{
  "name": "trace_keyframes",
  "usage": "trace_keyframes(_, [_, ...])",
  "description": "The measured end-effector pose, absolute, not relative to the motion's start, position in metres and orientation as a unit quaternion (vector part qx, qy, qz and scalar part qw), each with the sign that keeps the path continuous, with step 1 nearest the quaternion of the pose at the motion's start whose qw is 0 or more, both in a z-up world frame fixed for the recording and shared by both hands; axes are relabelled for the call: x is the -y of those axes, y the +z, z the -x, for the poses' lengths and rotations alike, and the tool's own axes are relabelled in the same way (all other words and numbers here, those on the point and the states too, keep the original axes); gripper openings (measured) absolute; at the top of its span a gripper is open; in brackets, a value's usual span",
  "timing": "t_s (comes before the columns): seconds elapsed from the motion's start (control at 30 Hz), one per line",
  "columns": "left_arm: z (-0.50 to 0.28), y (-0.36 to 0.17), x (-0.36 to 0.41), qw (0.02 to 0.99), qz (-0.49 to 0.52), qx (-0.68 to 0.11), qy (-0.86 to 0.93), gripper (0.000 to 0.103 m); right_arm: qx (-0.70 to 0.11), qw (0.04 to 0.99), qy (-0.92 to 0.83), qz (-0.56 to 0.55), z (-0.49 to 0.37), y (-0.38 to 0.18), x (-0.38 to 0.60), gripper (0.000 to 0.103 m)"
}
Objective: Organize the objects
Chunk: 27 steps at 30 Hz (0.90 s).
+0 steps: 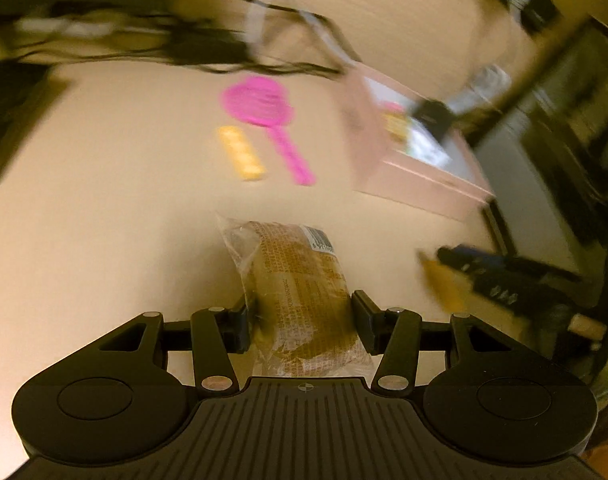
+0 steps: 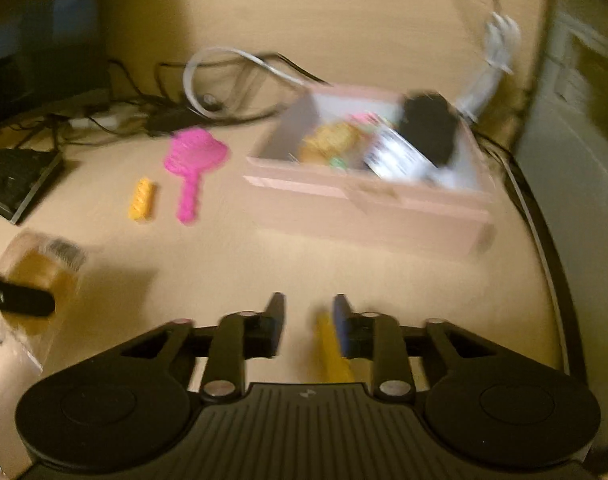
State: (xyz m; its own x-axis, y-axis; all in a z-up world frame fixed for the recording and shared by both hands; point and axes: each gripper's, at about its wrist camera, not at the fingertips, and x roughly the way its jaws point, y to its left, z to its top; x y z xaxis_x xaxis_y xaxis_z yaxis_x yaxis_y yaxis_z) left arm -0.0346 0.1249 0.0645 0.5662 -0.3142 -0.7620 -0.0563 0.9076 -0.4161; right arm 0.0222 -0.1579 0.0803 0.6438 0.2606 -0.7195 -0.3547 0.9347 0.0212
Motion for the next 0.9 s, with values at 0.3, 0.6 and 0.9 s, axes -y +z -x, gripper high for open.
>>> trace_keyframes(0.3, [0.083,0.065,-0.177,0.86,0.249,-0.446,0.001,0.054,-0.355,0.892,0.268,0.077,-0.086,0.097,0.044,0.075])
trace_keyframes(0.6, [0.134,0.063,-0.208,0.859,0.274,-0.427,0.068,0.054,-0.386,0.884,0.24,0.111,-0.171,0.072,-0.04,0.096])
trace_keyframes(0.9, [0.138,0.058,-0.22,0.856,0.287,-0.423,0.076,0.054,-0.439,0.861,0.248,0.069,-0.182,0.065,-0.043,0.052])
